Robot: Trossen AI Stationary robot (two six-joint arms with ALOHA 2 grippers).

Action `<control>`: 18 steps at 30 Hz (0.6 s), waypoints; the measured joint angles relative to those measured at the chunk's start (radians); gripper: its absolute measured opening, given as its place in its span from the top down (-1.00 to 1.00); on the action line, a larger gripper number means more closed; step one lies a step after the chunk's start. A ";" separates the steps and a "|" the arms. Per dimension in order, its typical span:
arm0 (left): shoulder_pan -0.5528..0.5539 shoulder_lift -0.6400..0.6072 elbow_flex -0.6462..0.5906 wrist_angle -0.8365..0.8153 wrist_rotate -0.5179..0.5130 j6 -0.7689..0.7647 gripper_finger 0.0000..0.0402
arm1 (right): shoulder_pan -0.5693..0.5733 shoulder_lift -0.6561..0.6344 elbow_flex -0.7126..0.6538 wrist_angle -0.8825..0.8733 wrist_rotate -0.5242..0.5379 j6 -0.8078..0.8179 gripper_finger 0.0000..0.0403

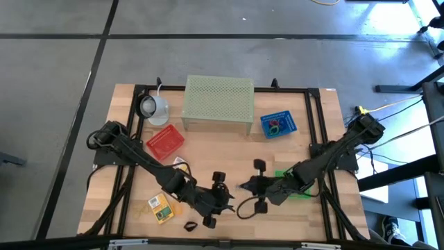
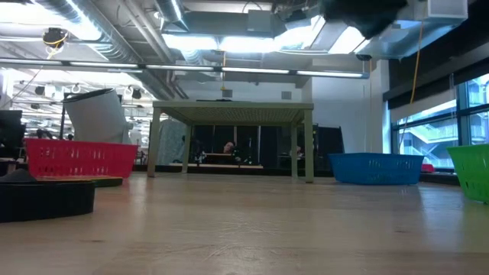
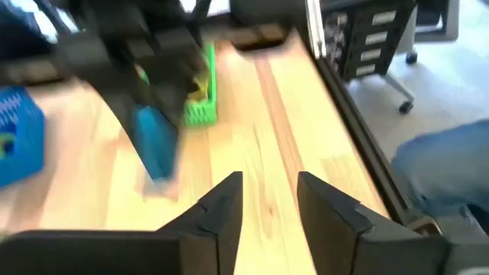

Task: Pick & Place Office Desk Supplies
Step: Put the blue rubber band into the green bin

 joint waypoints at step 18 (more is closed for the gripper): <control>-0.059 0.000 0.000 -0.215 -0.018 -0.240 0.41 | 0.127 -0.127 -0.016 -0.904 -0.229 0.881 0.98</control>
